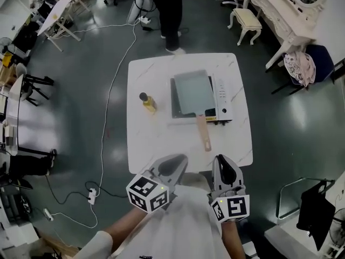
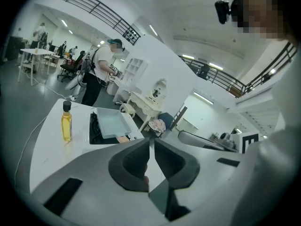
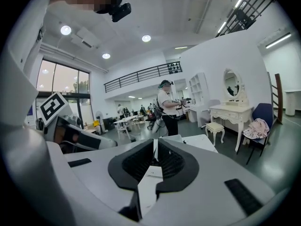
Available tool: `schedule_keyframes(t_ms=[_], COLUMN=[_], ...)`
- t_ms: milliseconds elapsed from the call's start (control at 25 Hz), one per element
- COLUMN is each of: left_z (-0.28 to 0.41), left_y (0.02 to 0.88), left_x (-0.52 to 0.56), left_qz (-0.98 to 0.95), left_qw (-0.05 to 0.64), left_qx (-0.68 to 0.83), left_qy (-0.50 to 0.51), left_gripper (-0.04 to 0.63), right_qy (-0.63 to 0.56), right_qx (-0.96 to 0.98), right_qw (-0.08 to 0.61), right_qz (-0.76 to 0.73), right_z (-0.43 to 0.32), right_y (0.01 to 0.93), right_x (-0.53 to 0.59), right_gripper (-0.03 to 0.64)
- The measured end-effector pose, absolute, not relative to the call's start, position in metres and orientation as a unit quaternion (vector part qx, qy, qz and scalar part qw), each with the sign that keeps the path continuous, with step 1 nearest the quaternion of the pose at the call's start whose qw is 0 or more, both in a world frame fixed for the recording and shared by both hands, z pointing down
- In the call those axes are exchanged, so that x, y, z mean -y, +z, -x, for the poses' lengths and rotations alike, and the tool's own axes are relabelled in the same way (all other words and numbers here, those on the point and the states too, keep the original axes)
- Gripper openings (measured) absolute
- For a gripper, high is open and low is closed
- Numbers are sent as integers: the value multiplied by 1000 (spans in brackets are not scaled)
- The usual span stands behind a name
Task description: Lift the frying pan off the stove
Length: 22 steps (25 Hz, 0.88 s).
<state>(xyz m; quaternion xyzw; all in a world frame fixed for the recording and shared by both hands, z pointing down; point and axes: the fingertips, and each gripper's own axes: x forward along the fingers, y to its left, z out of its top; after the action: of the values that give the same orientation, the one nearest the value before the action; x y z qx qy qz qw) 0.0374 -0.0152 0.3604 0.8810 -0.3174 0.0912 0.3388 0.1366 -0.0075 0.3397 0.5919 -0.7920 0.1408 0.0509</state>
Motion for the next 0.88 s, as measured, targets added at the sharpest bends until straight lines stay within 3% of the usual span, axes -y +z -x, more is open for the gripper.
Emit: schedule_keyframes(t_ms=[280,640,880], left_z=[-26,-47,-70], left_y=[377,418,462], left_x=[26,53,80], left_qz=[-862,-809,-797], left_qw=[400,525,549], left_qx=[304,263,248], left_qy=[72,34,39], left_gripper=[12,145,249], right_qy=[174,257,314], right_qx=[789,796,786], right_qw=[56,61,70], right_qz=[-587,-545,-528], right_z=[-134,-138,-154], right_y=[354,394,439], right_x=[15,40,60], right_gripper=[60,113,154])
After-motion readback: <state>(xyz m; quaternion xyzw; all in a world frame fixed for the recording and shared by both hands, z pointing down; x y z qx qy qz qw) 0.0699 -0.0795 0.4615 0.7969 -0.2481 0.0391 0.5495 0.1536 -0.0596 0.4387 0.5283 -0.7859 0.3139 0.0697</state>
